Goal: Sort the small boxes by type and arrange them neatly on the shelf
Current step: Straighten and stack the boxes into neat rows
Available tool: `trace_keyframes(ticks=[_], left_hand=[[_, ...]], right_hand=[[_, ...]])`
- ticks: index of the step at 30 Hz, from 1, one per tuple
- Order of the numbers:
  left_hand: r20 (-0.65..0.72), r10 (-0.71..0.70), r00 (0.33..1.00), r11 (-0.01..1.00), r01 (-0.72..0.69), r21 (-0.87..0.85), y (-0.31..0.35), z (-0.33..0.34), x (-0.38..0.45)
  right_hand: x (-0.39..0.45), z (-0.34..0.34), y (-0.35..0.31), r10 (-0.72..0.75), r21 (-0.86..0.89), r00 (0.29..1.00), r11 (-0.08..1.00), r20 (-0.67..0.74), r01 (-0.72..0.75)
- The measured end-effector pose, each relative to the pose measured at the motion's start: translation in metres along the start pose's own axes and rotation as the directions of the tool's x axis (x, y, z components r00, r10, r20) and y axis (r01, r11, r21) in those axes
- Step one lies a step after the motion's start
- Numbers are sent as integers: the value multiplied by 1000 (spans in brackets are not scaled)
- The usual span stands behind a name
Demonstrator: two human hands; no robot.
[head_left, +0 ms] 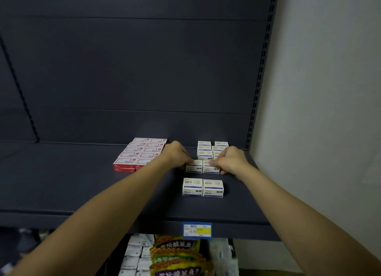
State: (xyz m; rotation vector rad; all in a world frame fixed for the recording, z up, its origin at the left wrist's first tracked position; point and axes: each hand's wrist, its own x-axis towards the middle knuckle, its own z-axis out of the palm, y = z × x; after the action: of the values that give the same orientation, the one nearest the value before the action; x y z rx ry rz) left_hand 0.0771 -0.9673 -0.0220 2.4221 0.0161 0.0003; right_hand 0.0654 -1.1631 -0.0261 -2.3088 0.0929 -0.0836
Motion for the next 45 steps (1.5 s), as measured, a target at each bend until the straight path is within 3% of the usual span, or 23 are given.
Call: trace_keyframes(ticks=[14,22,24,27,30,34,45], left_hand=[[128,13,992,980,13,-196,-21,-9,-23],[216,36,976,980,8,-200,-21,-15,-28],[185,41,982,982,-5,-190,-20,-18,-22],[59,59,997,984,-48,-171,-18,-18,-7],[-20,125,992,992,-125,-10,-16,-11,11],[1,178,984,978,-177,107,-8,0,29],[63,211,976,977,-211,4,-4,9,45]], right_hand=[[-16,-3,-1,52,47,991,997,124,-58],[-18,-7,1,28,23,983,999,182,-33],[-13,-7,6,13,30,991,999,133,-17],[0,-10,18,-32,30,996,999,-81,35],[10,-15,29,-67,-13,979,998,-194,66],[24,-14,37,-65,-35,981,998,-181,60],[43,-7,37,-56,36,992,998,-111,60]])
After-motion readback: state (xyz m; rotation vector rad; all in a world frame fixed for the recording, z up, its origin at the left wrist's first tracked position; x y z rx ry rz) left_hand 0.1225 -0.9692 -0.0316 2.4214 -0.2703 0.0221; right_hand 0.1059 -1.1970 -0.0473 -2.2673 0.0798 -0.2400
